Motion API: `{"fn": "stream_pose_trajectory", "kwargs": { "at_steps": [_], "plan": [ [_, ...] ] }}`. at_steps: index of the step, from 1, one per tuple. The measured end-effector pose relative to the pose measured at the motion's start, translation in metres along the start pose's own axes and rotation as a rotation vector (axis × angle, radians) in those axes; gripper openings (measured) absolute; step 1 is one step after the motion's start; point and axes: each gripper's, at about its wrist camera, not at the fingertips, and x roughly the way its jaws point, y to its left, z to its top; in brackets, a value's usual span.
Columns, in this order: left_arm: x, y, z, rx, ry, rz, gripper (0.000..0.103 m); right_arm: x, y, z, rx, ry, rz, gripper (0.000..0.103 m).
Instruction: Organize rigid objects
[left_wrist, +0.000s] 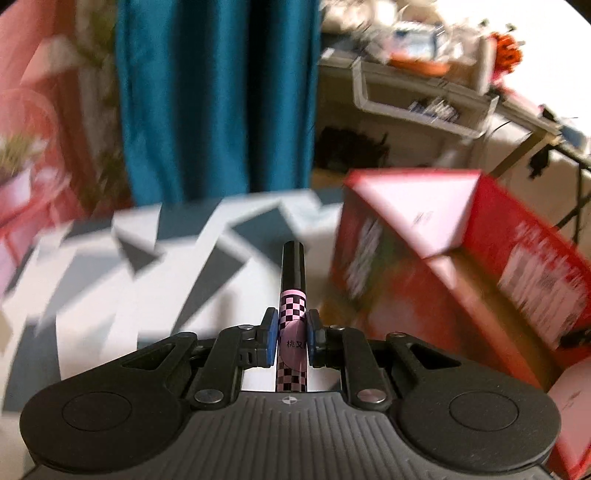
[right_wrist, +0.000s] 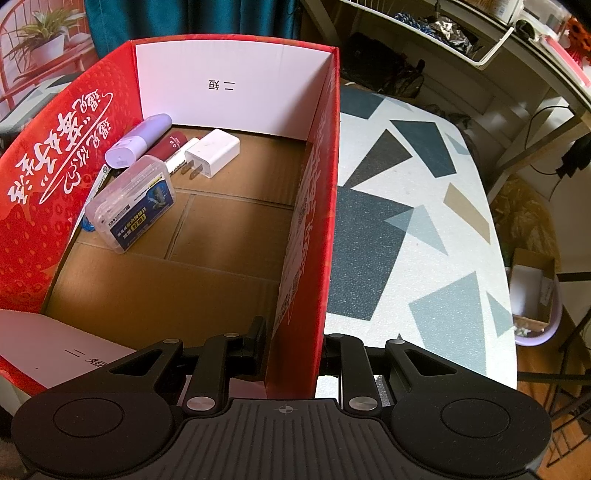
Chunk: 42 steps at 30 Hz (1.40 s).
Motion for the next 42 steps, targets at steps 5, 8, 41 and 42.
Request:
{"fn": "stream_pose_trajectory", "kwargs": {
  "at_steps": [5,8,41,42],
  "plan": [
    [-0.012,-0.026,0.039,0.072,-0.083,-0.103,0.017,0.0,0.0,0.0,0.0,0.0,-0.001,0.021],
    [-0.004,-0.046,0.052,0.12,-0.079,-0.155,0.017,0.0,0.0,0.0,0.0,0.0,-0.001,0.021],
    [0.028,0.002,0.047,-0.012,-0.021,-0.198,0.058,0.0,0.001,0.001,-0.003,0.005,0.001,0.021],
    [0.032,0.006,0.044,-0.028,-0.005,-0.182,0.057,0.0,0.001,0.001,-0.003,0.005,0.001,0.021]
  ]
}}
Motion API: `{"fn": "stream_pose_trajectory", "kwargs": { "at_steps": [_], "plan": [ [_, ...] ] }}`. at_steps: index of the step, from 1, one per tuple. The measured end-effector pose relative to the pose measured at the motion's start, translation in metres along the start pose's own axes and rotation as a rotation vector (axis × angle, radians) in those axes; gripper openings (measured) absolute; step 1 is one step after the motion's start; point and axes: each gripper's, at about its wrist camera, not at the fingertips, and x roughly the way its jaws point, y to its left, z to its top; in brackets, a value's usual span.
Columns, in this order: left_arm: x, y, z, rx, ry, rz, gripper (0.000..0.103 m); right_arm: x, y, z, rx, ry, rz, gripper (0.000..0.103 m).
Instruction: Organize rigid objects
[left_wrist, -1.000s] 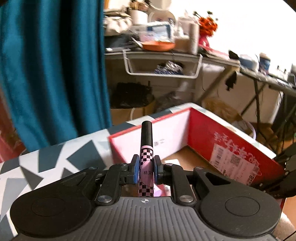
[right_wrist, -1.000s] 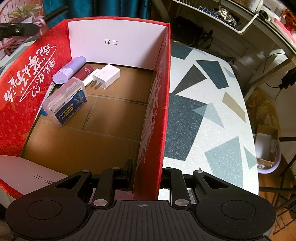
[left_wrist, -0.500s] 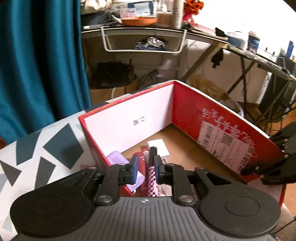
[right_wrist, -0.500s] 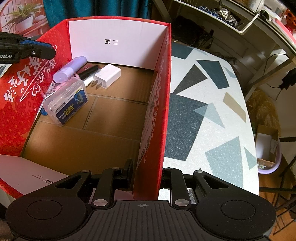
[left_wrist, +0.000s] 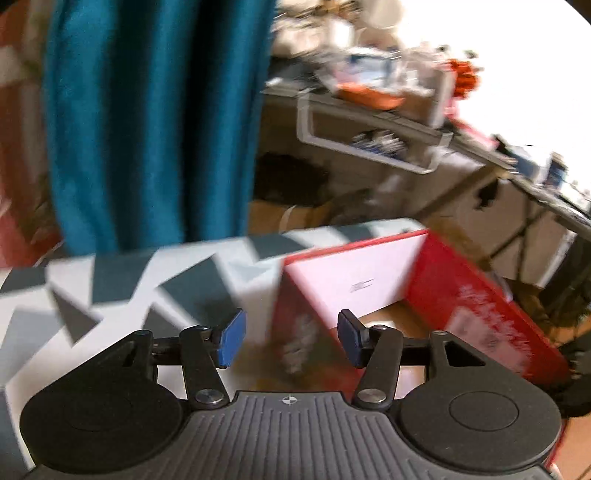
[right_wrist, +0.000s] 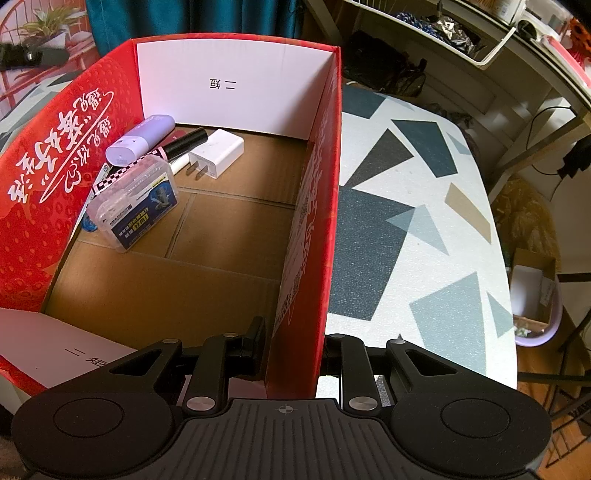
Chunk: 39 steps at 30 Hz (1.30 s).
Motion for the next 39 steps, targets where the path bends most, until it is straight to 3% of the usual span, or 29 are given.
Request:
{"fn": "stream_pose_trajectory", "kwargs": {
  "at_steps": [6,11,22,32,34,36,37,39],
  "plan": [
    [0.032,0.009,-0.031,0.042,0.076,0.064,0.057,0.0,0.0,0.0,-0.001,0.001,0.002,0.022],
    [0.053,0.009,-0.057,0.19,0.141,0.045,0.057,0.0,0.0,0.0,-0.001,0.002,0.002,0.022],
    [0.079,-0.004,-0.072,0.442,0.199,0.011,0.058,0.001,0.0,0.0,-0.004,0.006,0.001,0.022],
    [0.093,-0.004,-0.07,0.404,0.189,-0.015,0.058,0.001,0.001,0.0,-0.006,0.009,0.003,0.022],
    [0.094,-0.002,-0.069,0.377,0.199,-0.026,0.051,0.001,0.001,0.0,-0.007,0.009,0.002,0.022],
    [0.094,-0.006,-0.069,0.383,0.206,-0.018,0.029,0.001,0.001,0.0,-0.006,0.008,0.002,0.022],
    [0.093,-0.01,-0.069,0.397,0.211,-0.021,0.023,0.001,0.001,0.0,-0.005,0.008,0.002,0.022],
    [0.09,-0.016,-0.072,0.435,0.224,-0.007,0.017,0.001,0.001,0.0,-0.005,0.008,0.002,0.022]
  ]
}}
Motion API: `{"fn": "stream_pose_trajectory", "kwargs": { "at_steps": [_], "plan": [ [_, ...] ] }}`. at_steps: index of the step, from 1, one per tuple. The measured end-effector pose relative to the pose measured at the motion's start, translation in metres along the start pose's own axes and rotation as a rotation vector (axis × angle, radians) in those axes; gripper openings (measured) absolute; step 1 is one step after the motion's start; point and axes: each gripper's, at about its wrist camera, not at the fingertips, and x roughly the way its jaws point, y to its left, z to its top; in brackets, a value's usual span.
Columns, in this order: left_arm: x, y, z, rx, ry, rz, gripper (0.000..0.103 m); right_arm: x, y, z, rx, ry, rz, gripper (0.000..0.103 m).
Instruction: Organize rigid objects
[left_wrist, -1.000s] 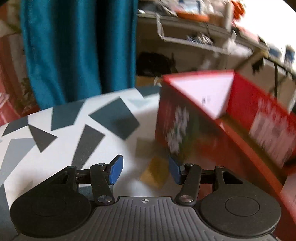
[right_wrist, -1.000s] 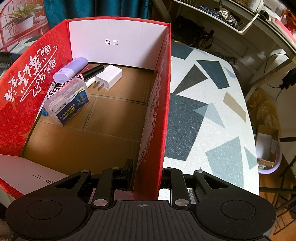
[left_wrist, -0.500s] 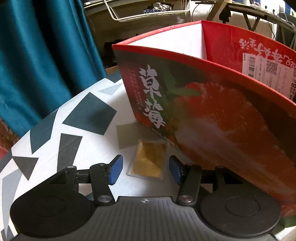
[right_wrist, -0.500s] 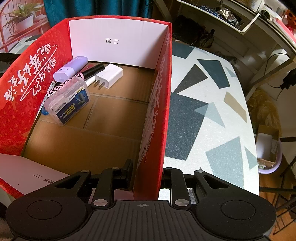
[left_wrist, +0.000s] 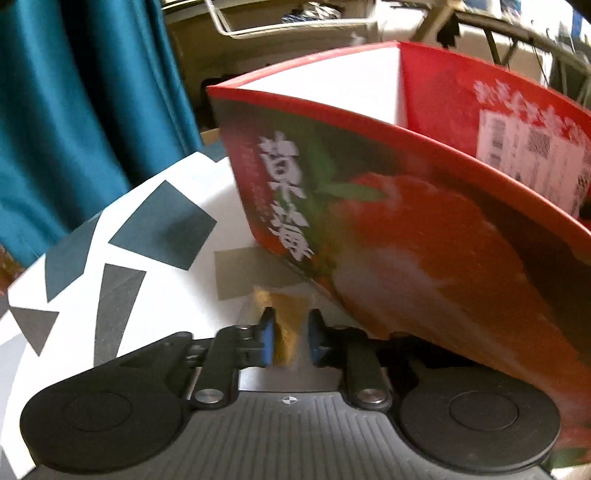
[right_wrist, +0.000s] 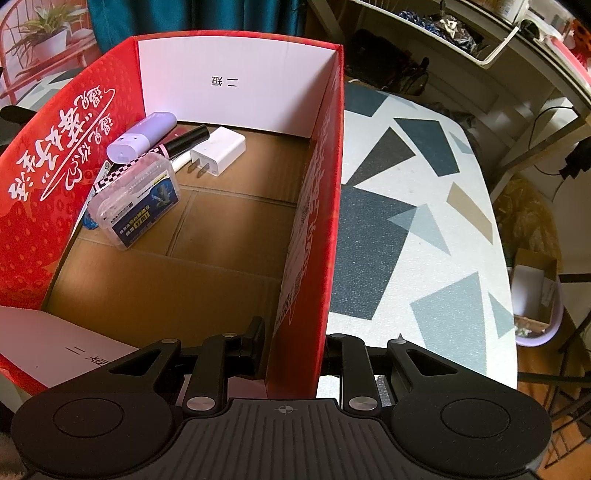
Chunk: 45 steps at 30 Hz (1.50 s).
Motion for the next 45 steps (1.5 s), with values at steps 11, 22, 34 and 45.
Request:
{"fn": "stream_pose_trajectory", "kwargs": {
  "at_steps": [11,22,34,45],
  "plan": [
    [-0.02,0.019,-0.017,-0.077,-0.016,0.024,0.026,-0.001,-0.001,-0.001,0.004,-0.004,-0.001,0.022],
    [0.006,0.01,-0.002,-0.009,-0.036,0.042,0.065,0.0,0.0,0.0,0.003,-0.001,-0.001,0.022],
    [-0.006,0.016,-0.016,-0.08,-0.027,-0.027,0.048,0.0,0.0,0.0,0.001,0.001,-0.003,0.022],
    [-0.038,0.001,-0.047,-0.151,0.022,0.002,0.049,0.0,-0.001,-0.001,0.003,-0.004,-0.001,0.022]
  ]
}}
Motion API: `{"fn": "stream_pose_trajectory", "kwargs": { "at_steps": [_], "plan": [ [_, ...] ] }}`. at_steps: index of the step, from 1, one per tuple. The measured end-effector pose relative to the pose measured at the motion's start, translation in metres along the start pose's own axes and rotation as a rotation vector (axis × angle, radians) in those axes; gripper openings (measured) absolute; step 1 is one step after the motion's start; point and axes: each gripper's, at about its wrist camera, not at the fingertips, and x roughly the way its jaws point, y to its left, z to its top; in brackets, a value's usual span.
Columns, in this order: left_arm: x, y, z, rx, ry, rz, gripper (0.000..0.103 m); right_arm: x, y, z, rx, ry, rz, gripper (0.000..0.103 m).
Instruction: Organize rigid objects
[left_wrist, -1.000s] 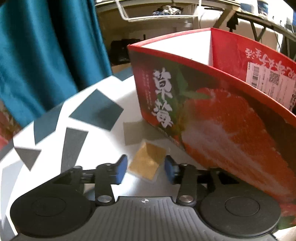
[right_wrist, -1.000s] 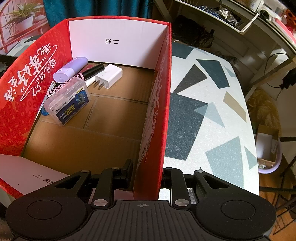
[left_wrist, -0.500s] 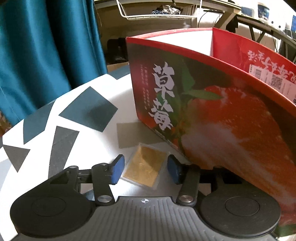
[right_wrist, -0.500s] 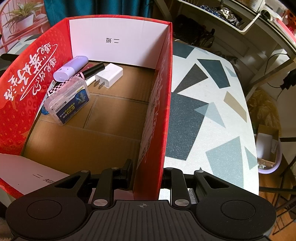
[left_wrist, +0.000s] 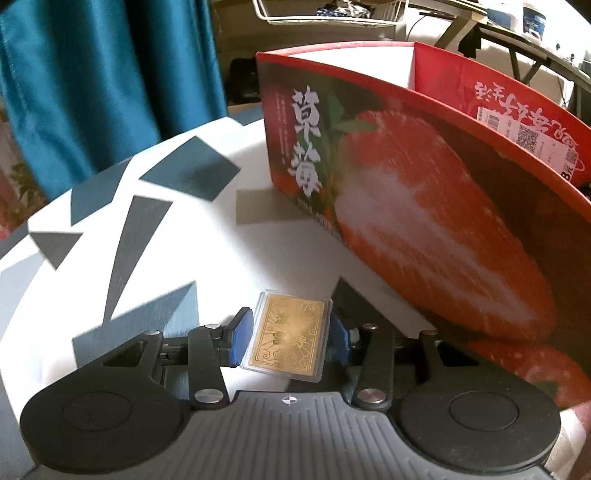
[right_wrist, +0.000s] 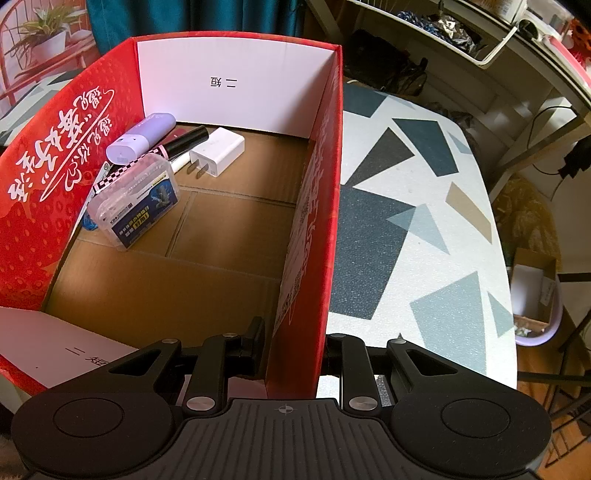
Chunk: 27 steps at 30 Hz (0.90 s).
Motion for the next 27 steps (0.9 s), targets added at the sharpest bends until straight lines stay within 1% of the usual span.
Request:
{"fn": "stream_pose_trajectory", "kwargs": {
  "at_steps": [3,5,6,8,9,14,16,18,27],
  "plan": [
    [-0.006,-0.002,-0.008,-0.005,-0.002,0.025,0.051,0.0,0.0,0.0,0.0,0.0,0.0,0.022],
    [-0.007,0.001,-0.009,-0.044,-0.005,0.034,0.053,0.0,0.0,0.0,0.0,0.0,0.0,0.022],
    [-0.007,0.003,-0.01,-0.071,-0.005,0.04,0.056,0.0,0.0,0.0,0.0,0.0,0.0,0.022],
    [-0.008,0.004,-0.012,-0.101,-0.01,0.052,0.06,0.0,0.0,0.0,0.0,0.0,0.0,0.022],
    [-0.008,0.004,-0.013,-0.114,-0.016,0.053,0.06,0.0,0.0,0.0,0.0,0.0,0.0,0.022],
    [-0.01,0.002,-0.017,-0.143,-0.037,0.066,0.058,0.0,0.0,0.0,0.0,0.0,-0.001,0.022],
    [-0.012,0.001,-0.018,-0.138,-0.04,0.062,0.055,0.0,0.0,0.0,0.001,0.0,-0.001,0.022],
    [-0.013,-0.002,-0.018,-0.125,-0.041,0.055,0.05,0.0,0.0,0.0,0.001,-0.001,-0.001,0.022],
    [-0.019,-0.01,-0.027,-0.151,-0.063,0.079,0.049,-0.001,0.0,0.0,0.0,0.0,0.0,0.022]
  ]
}}
